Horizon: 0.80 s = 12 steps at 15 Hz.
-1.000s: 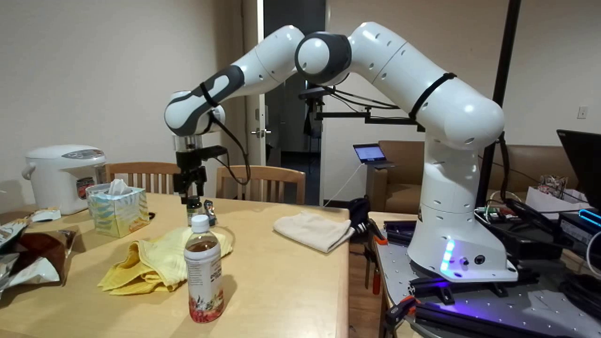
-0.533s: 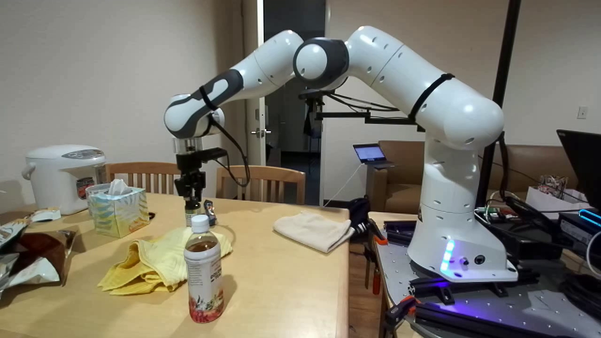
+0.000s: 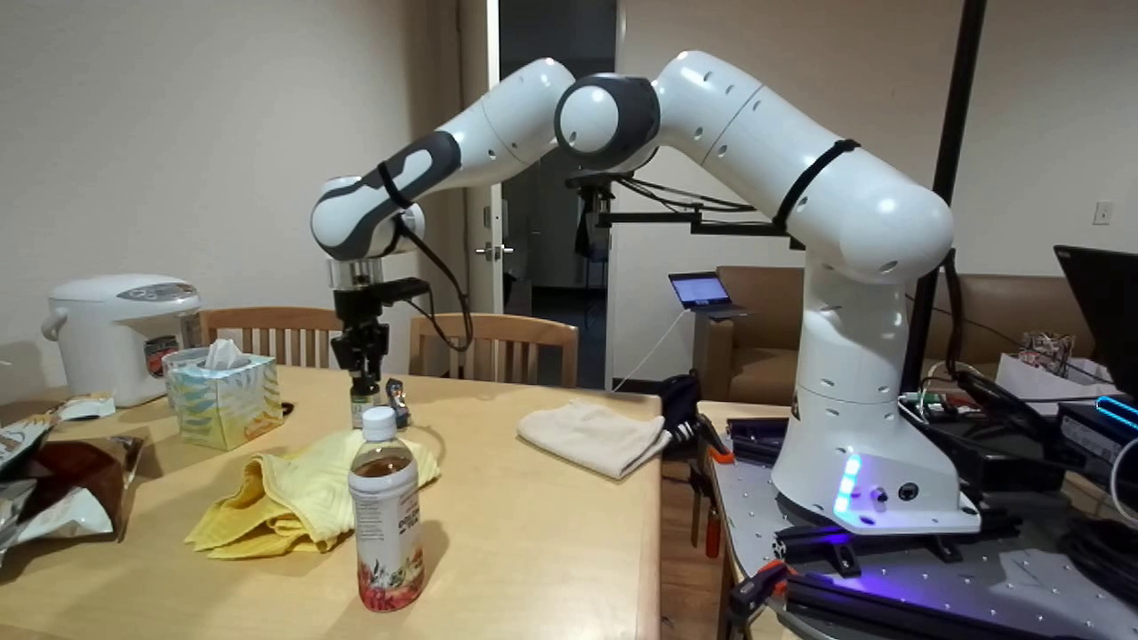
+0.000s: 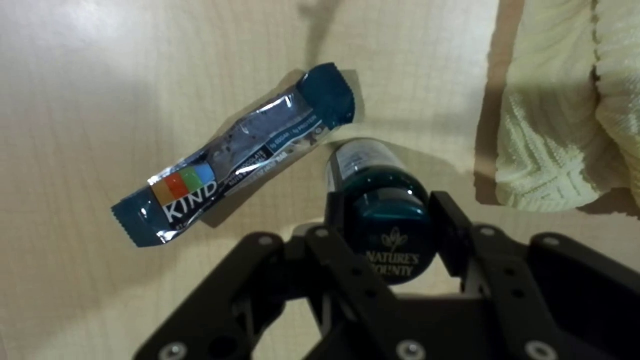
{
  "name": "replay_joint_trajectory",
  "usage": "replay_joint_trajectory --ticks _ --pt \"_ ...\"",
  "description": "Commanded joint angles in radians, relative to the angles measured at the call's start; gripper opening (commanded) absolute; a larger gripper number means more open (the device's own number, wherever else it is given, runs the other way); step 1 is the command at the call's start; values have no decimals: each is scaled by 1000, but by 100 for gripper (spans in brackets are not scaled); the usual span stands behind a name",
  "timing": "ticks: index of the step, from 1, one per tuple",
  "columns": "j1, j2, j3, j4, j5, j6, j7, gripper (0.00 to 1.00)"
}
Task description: Move the smaller bottle to the left and shift the bigger bottle to the right near the smaller one
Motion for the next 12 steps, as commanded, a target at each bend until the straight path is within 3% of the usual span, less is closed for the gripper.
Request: replay_joint_trajectory --ticks 1,6,12 --pt "0 -17 10 -13 -58 8 -90 20" --pt "-7 -93 28 -72 -129 8 -263 20" --pt "-51 -176 87 -133 -118 22 -543 20"
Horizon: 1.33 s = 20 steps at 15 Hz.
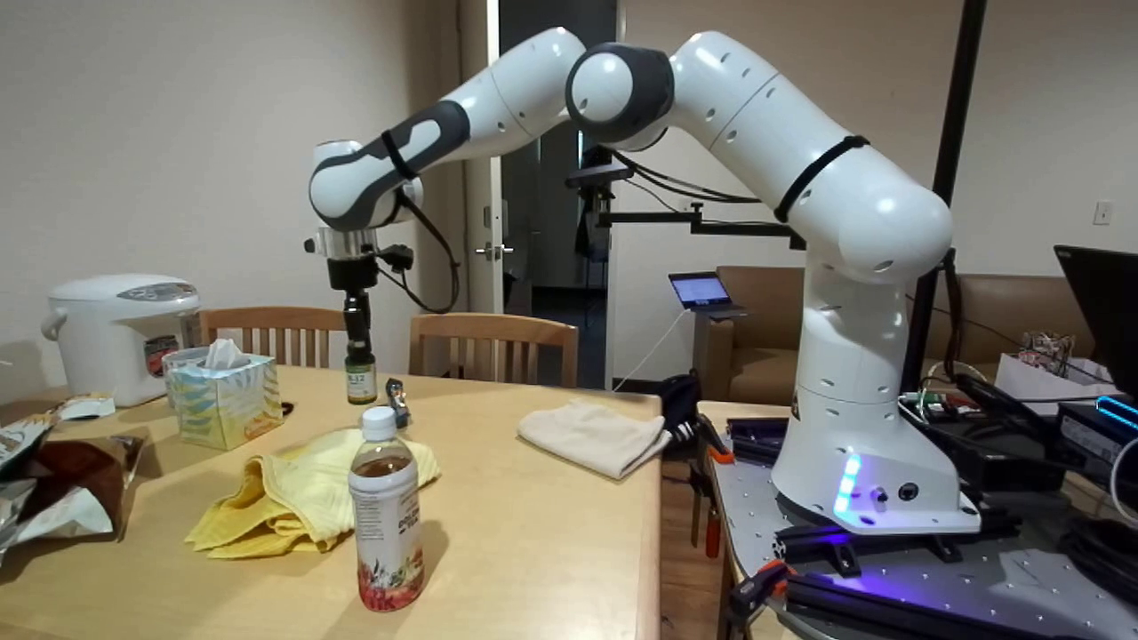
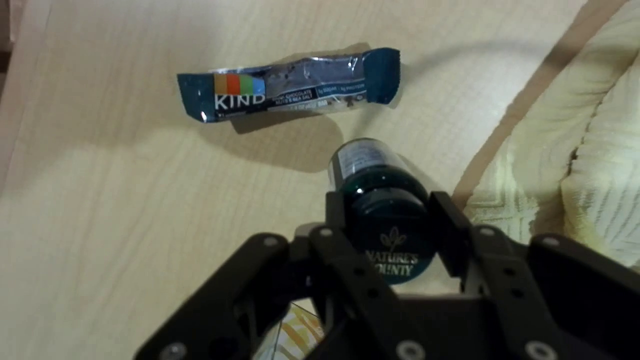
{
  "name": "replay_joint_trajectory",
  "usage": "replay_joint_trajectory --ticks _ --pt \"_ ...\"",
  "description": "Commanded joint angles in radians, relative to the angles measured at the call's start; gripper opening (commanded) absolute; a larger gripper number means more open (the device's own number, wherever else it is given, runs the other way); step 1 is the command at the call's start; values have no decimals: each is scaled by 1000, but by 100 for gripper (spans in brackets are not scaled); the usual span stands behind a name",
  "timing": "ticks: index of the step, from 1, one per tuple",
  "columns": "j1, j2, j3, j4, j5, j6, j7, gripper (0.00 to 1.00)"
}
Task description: Move the smaller bottle to the left and shift the bigger bottle to the right near the smaller one
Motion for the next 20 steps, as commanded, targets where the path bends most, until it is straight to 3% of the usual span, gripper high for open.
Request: replay_joint_trajectory --ticks 1,5,14,18,20 --pt "-49 -89 60 -108 2 18 -198 20" --pt "-69 -137 70 -190 -4 4 -412 20" --pt "-63 -269 26 -410 -77 3 -848 20" --pt "-53 -365 1 -558 -164 93 -984 20" --pt "-70 -413 -1 -653 -176 209 -1065 20"
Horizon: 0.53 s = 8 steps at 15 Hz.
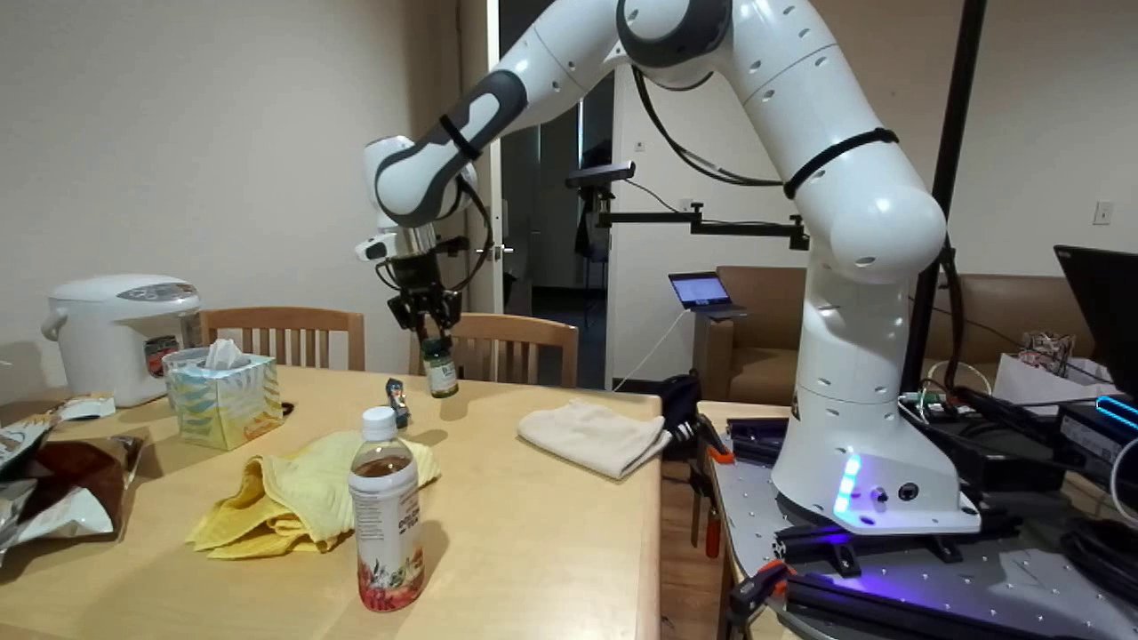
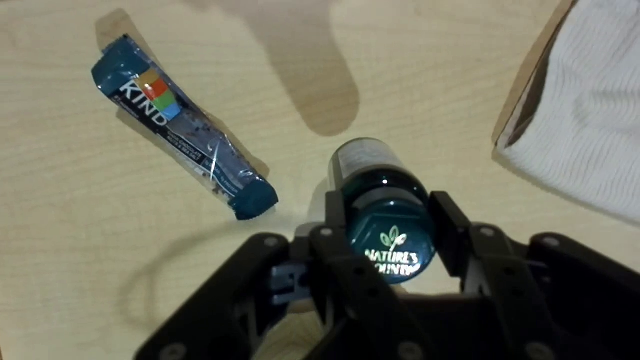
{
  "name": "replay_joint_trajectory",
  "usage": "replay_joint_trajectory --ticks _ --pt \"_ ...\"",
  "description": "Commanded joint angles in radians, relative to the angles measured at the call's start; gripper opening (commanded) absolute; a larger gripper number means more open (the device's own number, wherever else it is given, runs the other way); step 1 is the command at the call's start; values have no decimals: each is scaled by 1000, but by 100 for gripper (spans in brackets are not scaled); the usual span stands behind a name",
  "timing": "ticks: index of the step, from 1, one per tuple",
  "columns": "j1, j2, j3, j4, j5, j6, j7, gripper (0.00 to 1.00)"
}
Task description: Move the smaller bottle to the left and shift the bigger bottle to the right near the smaller one
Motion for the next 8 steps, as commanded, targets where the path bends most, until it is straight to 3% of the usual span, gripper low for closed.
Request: replay_joint_trajectory --ticks 1,5,8 --pt "-16 -130 -15 -221 -37 215 -141 20" --pt "-63 -183 10 -430 75 534 -247 20" --pt "-80 -201 46 -557 155 663 -287 20"
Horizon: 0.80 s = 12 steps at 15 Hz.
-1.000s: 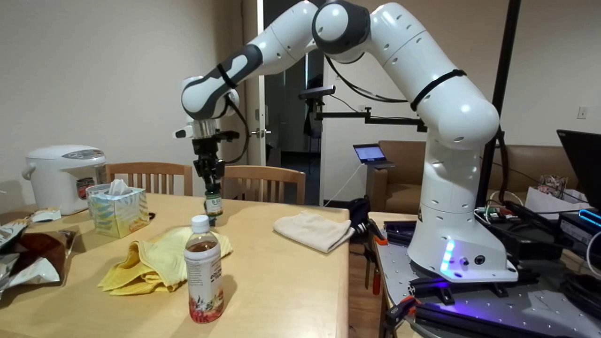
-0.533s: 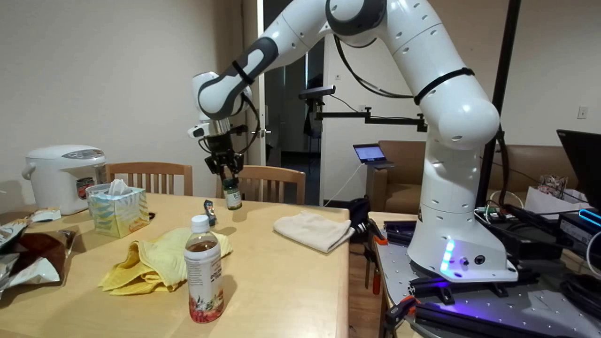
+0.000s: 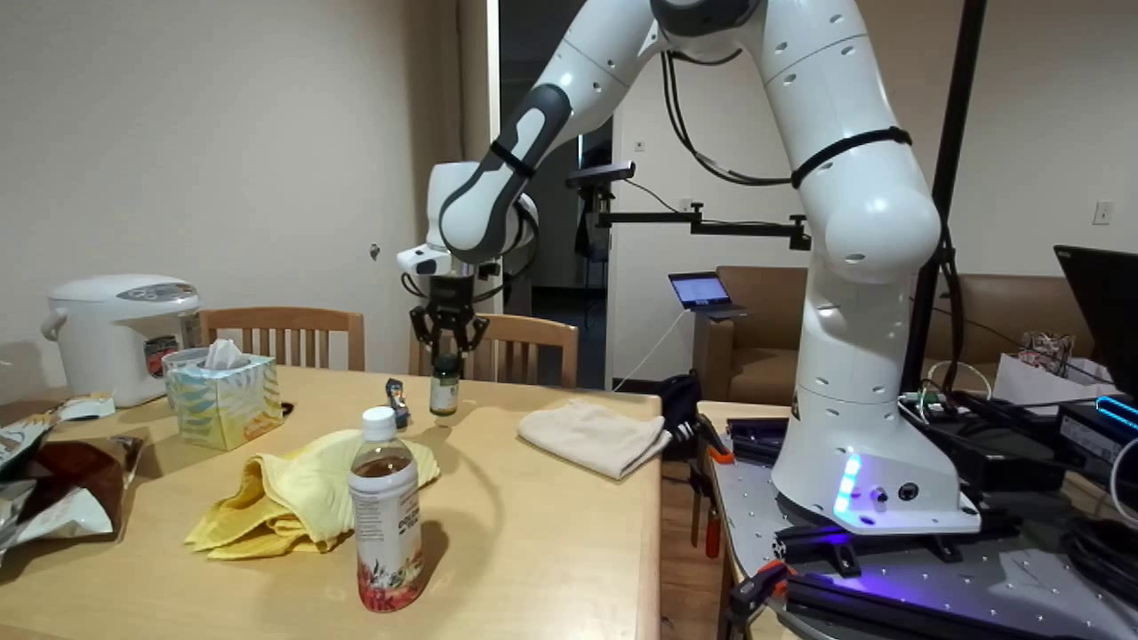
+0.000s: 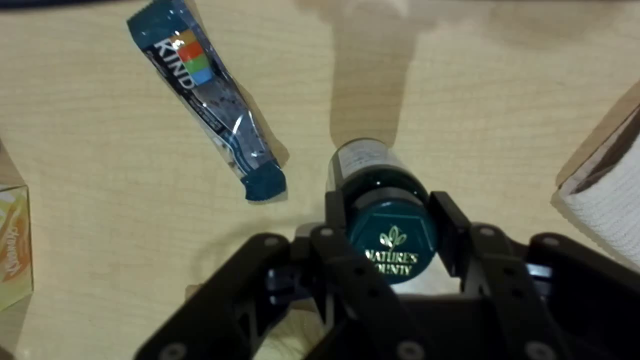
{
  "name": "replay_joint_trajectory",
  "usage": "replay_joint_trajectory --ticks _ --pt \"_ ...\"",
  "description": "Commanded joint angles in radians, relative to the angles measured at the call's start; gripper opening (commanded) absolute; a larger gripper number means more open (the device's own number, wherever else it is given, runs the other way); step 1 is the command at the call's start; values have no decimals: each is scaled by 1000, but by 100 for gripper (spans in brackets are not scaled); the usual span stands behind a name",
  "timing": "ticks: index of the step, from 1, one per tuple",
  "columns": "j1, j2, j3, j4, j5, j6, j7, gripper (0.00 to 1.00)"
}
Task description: Move the smaller bottle to the left and shift the bigger bottle to the right near the smaller one
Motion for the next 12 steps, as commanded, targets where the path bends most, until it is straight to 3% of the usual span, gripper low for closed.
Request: replay_joint_trajectory --ticks 1,8,12 --pt "-25 -65 48 -178 82 131 -55 20" --pt "62 -129 36 -273 45 100 23 20" --pt "131 -189 -30 -290 -21 52 157 20"
